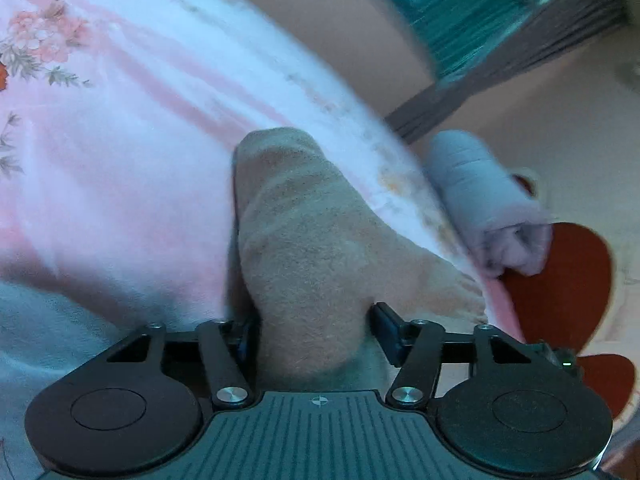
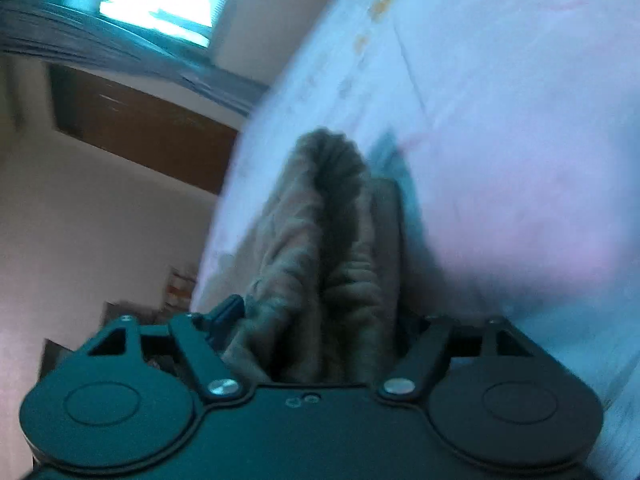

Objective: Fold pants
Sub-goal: 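Lay the folded pants down and open both tools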

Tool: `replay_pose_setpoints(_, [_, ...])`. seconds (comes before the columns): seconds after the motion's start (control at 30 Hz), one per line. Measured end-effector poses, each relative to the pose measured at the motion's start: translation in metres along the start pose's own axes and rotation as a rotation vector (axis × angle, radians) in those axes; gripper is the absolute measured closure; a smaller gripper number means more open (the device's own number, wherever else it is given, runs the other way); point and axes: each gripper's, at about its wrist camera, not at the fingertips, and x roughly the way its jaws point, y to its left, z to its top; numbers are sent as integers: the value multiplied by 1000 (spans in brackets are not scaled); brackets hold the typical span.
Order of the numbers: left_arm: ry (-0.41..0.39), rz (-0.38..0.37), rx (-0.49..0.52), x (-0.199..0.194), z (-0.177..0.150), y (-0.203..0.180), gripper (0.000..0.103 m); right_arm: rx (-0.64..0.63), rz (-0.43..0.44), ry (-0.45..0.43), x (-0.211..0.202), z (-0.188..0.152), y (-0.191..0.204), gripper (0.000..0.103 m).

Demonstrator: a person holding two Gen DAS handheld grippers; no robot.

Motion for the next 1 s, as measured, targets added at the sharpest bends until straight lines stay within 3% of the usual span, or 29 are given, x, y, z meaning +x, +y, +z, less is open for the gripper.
replay_pose_setpoints(0.07, [0, 5, 5, -11, 0, -2, 31, 29, 37, -10, -15, -2, -6, 42])
replay_pose_setpoints(0.1, [-19, 27, 30, -22, -1, -5, 14, 21, 25, -43, -30, -3, -4, 40])
replay_pose_setpoints(0.17, [-105, 158, 130, -52, -2, -21, 0, -22, -25, -149, -66, -7, 4, 30])
replay_pose_setpoints(0.27, [-202, 260, 253, -83, -16, -51, 0, -205, -108, -240, -100, -25, 45, 20])
replay_pose_setpoints(0.37, [-216, 407, 395, -82, -40, -84, 0, -347, -219, -246, -86, -43, 80, 17])
replay_pose_setpoints(0.43, [-218, 522, 435, -76, -54, -92, 0, -425, -352, -219, -63, -50, 90, 15])
replay_pose_setpoints(0.5, [-124, 673, 492, -54, -62, -91, 0, -486, -573, -142, -40, -57, 82, 13])
replay_pose_setpoints(0.57, [-100, 657, 428, -58, -65, -80, 0, -461, -633, -129, -34, -59, 76, 10])
replay_pose_setpoints(0.63, [-105, 638, 359, -81, -56, -86, 0, -419, -615, -142, -50, -60, 91, 17])
replay_pose_setpoints(0.67, [-143, 631, 374, -99, -59, -94, 0, -447, -591, -172, -58, -64, 102, 20])
replay_pose_setpoints(0.8, [-211, 617, 428, -147, -76, -123, 0, -624, -499, -283, -118, -110, 159, 5])
replay_pose_setpoints(0.9, [-248, 626, 435, -181, -96, -138, 0, -679, -450, -289, -141, -138, 183, 6])
replay_pose_setpoints(1.0, [-283, 619, 448, -211, -118, -157, 0, -706, -425, -367, -168, -177, 201, 6])
